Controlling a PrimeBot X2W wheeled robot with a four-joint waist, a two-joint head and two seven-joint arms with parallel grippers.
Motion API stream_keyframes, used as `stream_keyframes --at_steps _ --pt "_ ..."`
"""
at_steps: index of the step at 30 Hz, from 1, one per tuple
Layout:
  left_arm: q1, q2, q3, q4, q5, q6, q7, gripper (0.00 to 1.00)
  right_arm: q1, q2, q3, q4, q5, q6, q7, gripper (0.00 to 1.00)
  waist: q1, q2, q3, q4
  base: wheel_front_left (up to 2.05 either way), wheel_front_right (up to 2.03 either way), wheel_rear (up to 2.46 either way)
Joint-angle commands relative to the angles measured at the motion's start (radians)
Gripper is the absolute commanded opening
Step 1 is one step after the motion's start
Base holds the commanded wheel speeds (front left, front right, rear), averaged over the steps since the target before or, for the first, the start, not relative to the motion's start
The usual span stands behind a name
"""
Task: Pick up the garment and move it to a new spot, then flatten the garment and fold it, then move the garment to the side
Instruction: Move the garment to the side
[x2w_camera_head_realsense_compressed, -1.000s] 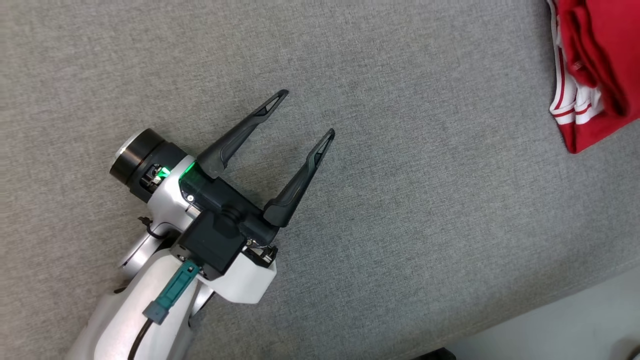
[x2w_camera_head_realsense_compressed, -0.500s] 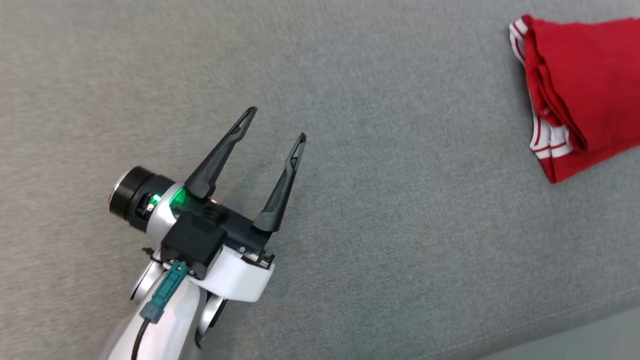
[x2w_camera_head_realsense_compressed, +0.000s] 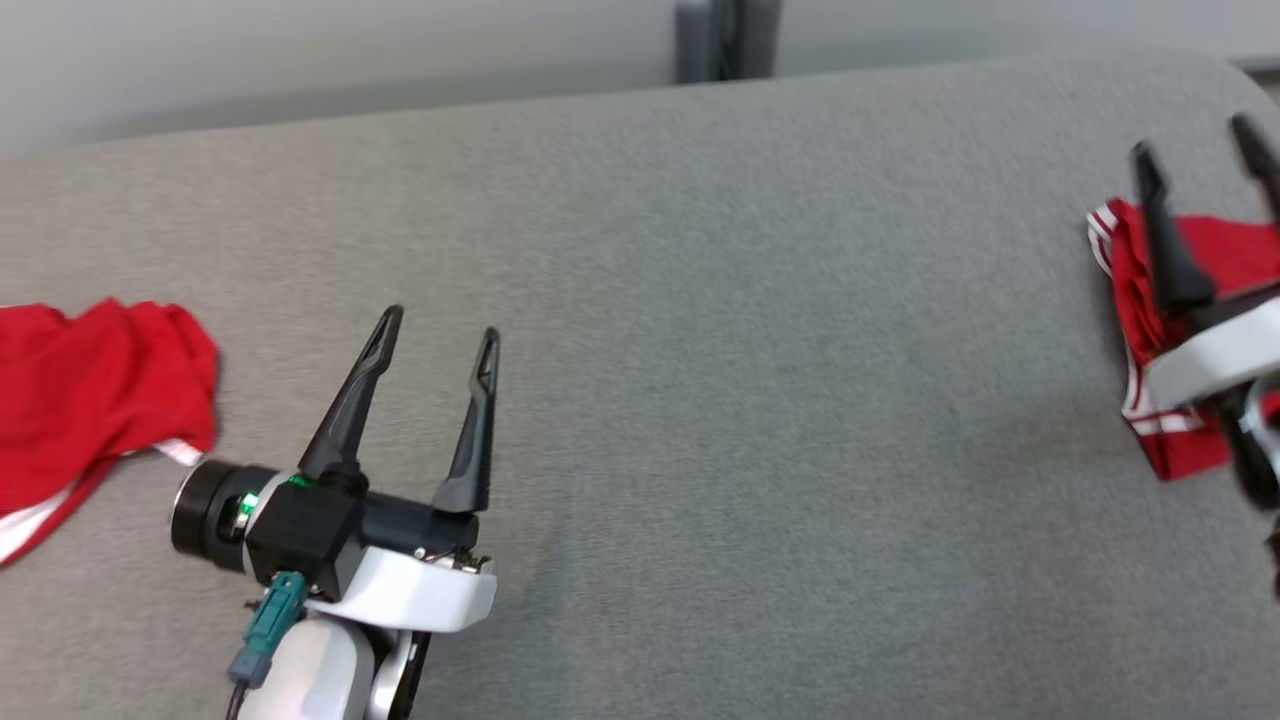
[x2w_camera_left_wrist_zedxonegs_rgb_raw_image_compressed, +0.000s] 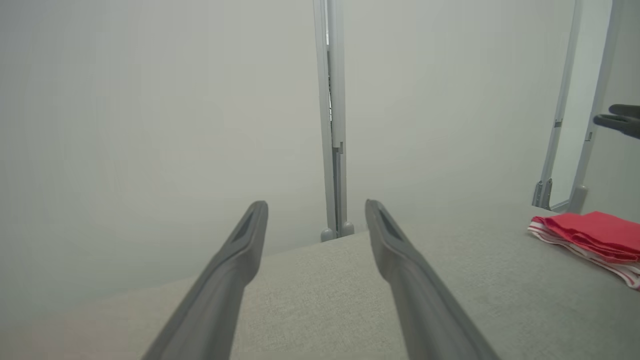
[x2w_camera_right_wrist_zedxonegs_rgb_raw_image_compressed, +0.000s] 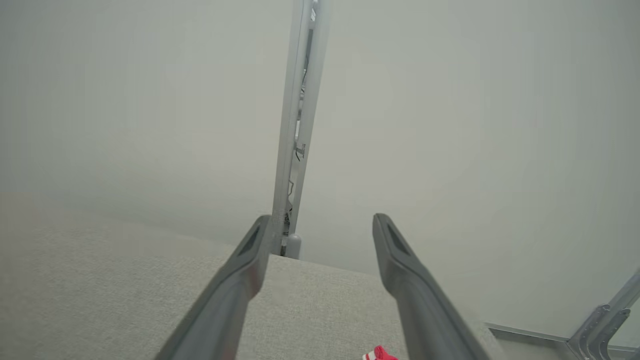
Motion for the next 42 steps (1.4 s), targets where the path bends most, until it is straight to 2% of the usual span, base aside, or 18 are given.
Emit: stream_keyframes --at_steps 1,10,24,36,42 --pt "0.019 -0.001 0.014 0.005 -0.008 0.006 -0.003 1.0 0.037 0.012 -0.002 -0.018 0.009 -0.001 -0.001 1.0 0.0 0.0 -0.058 0.056 0.0 0.0 0.0" --pt "0.126 -0.042 0.089 0.026 -0.029 0.006 -0.003 1.0 0.27 0.163 -0.044 -0.166 -0.037 -0.001 -0.001 1.0 0.0 0.0 -0.136 0.119 0.0 0.0 0.0" --pt "0.202 -0.059 0.126 0.073 -0.039 -0.021 -0.003 1.0 0.511 0.346 -0.179 -0.271 -0.145 -0.001 -0.001 1.0 0.0 0.0 -0.173 0.122 0.0 0.0 0.0" --pt "0.21 -0.06 0.106 0.092 -0.059 -0.006 -0.003 1.0 0.552 0.381 -0.194 -0.288 -0.185 -0.001 -0.001 1.0 0.0 0.0 -0.184 0.109 0.0 0.0 0.0" --pt "0.21 -0.06 0.1 0.091 -0.06 -0.005 -0.003 1.0 0.547 0.384 -0.203 -0.292 -0.158 -0.001 -0.001 1.0 0.0 0.0 -0.184 0.101 0.0 0.0 0.0"
